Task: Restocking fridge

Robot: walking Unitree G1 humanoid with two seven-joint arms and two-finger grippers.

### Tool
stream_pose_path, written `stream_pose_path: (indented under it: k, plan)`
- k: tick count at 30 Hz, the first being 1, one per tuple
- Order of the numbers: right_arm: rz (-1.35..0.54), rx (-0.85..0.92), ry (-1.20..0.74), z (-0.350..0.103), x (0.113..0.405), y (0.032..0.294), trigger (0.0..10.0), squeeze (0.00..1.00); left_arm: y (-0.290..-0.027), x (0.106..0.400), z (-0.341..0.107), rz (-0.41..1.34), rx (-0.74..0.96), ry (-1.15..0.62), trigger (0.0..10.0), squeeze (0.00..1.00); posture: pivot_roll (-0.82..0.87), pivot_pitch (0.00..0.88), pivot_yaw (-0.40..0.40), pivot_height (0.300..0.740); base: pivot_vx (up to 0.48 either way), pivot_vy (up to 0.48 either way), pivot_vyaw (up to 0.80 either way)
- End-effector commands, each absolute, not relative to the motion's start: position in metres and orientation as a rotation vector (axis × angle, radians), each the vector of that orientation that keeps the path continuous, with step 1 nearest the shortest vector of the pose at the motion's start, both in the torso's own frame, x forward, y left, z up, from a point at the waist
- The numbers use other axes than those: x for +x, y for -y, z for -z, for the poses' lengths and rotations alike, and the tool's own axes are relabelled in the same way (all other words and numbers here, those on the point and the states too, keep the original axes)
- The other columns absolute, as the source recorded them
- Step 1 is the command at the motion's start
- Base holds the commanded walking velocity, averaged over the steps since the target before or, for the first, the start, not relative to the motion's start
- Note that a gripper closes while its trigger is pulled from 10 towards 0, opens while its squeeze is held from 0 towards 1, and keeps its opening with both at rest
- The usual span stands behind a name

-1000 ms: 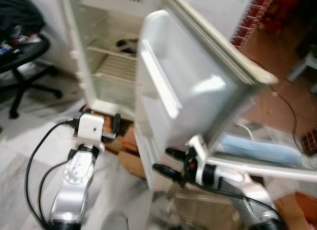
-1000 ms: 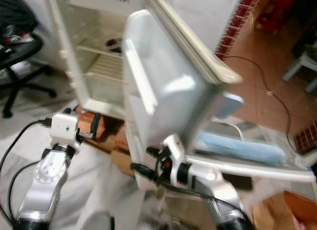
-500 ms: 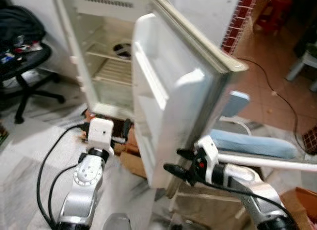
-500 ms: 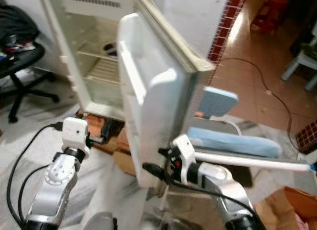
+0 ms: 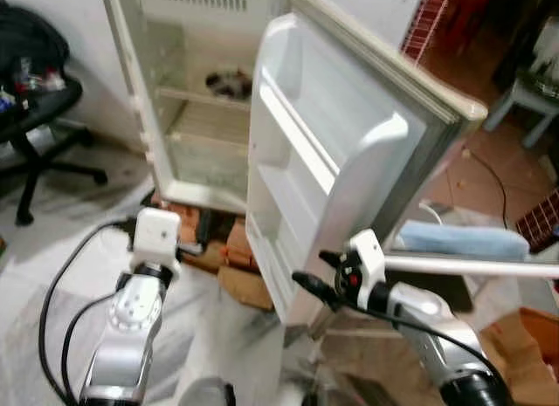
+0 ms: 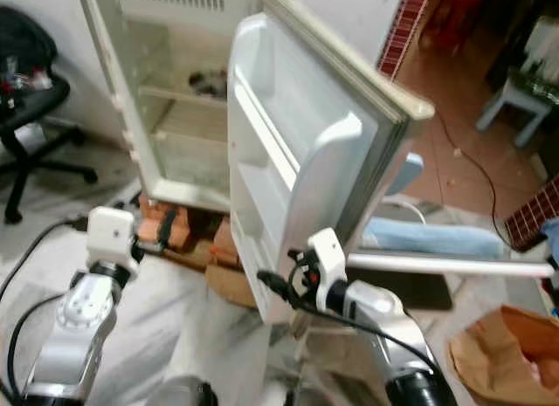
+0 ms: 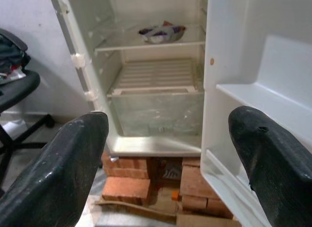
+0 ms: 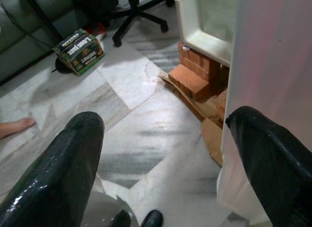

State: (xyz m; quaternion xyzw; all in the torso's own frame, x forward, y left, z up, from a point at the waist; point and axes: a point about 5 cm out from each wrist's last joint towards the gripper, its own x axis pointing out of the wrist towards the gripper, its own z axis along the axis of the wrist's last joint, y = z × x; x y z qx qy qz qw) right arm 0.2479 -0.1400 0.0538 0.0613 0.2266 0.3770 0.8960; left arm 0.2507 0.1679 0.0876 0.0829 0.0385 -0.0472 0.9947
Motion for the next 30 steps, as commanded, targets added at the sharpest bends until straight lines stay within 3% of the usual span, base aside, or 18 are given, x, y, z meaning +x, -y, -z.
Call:
stream_pose_path:
  k: [1, 6, 11, 14, 16, 20, 24, 30]
  plan:
    - [-0.737, 0.101, -0.484, -0.052, 0.247, 0.151, 10.0, 0.00, -0.163, 0.250, -0.091, 0.108, 0.163, -0.066, 10.0, 0.00, 0.06, 0.069, -0.049, 0.740, 0.000, 0.000, 0.00]
    - [-0.651, 0.079, -0.542, -0.042, 0.234, 0.169, 10.0, 0.00, -0.169, 0.249, -0.092, 0.075, 0.169, -0.076, 10.0, 0.00, 0.06, 0.073, -0.048, 0.740, 0.000, 0.000, 0.00]
    - [-0.496, 0.008, -0.621, -0.033, 0.215, 0.209, 10.0, 0.00, -0.183, 0.240, -0.088, 0.019, 0.159, -0.127, 10.0, 0.00, 0.05, 0.076, -0.036, 0.740, 0.000, 0.000, 0.00]
    - [-0.439, -0.028, -0.623, -0.033, 0.215, 0.220, 10.0, 0.00, -0.189, 0.235, -0.085, -0.014, 0.164, -0.161, 10.0, 0.00, 0.05, 0.076, -0.034, 0.740, 0.000, 0.000, 0.00]
    - [-0.322, -0.046, -0.513, -0.047, 0.228, 0.232, 10.0, 0.00, -0.201, 0.222, -0.079, -0.067, 0.154, -0.218, 10.0, 0.00, 0.05, 0.077, -0.027, 0.740, 0.000, 0.000, 0.00]
    - [-0.270, 0.001, -0.368, -0.067, 0.244, 0.233, 10.0, 0.00, -0.210, 0.206, -0.071, -0.090, 0.143, -0.279, 10.0, 0.00, 0.06, 0.077, -0.023, 0.740, 0.000, 0.000, 0.00]
    - [-0.332, 0.041, -0.265, -0.088, 0.257, 0.223, 10.0, 0.00, -0.217, 0.196, -0.063, -0.159, 0.087, -0.352, 10.0, 0.00, 0.08, 0.074, -0.032, 0.740, 0.000, 0.000, 0.00]
    - [-0.502, 0.122, -0.222, -0.105, 0.266, 0.204, 10.0, 0.00, -0.209, 0.199, -0.063, -0.113, 0.089, -0.384, 10.0, 0.00, 0.09, 0.072, -0.040, 0.740, 0.000, 0.000, 0.00]
